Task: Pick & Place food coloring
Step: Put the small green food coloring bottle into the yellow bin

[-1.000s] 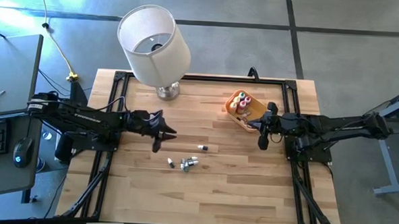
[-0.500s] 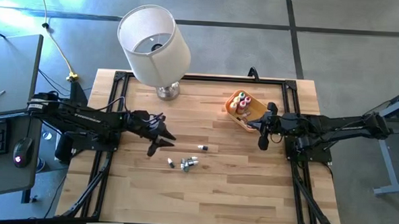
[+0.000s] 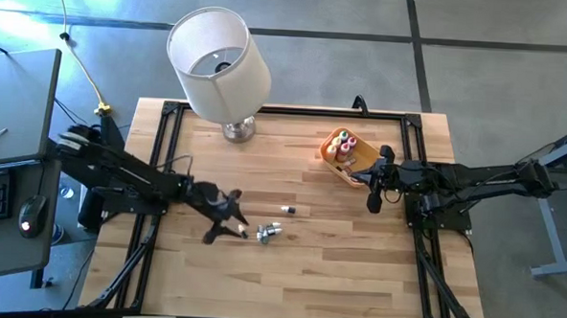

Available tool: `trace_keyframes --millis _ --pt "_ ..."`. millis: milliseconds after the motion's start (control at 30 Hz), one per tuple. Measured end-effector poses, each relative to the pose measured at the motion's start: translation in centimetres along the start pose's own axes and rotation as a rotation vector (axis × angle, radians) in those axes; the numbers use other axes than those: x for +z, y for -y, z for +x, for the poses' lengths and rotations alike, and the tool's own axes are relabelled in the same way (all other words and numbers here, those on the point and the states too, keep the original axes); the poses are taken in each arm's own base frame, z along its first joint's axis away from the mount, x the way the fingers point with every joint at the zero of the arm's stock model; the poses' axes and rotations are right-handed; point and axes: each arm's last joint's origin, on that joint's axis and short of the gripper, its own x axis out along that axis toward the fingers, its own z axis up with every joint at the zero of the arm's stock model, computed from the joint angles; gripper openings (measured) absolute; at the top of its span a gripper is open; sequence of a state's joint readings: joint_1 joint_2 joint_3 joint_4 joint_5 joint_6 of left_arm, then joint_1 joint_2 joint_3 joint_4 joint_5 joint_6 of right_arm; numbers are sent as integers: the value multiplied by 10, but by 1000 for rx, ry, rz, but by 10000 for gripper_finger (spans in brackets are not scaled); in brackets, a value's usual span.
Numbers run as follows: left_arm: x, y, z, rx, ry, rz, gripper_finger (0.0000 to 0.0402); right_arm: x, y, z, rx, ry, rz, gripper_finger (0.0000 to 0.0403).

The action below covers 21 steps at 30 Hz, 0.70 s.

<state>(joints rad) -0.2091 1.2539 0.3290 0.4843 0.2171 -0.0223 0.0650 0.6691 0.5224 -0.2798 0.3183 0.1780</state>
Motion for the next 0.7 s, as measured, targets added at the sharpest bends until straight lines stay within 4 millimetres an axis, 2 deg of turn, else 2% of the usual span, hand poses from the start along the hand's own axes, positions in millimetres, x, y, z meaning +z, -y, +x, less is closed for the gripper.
trace_keyframes --millis 100,267,700 --pt "-11 6 11 14 -56 11 200 0 0 0 0 1 0 1" --pt "-21 2 24 107 -79 35 200 0 0 0 0 0 0 0" --pt "-36 1 33 79 -148 -5 200 0 0 0 0 0 -4 0"
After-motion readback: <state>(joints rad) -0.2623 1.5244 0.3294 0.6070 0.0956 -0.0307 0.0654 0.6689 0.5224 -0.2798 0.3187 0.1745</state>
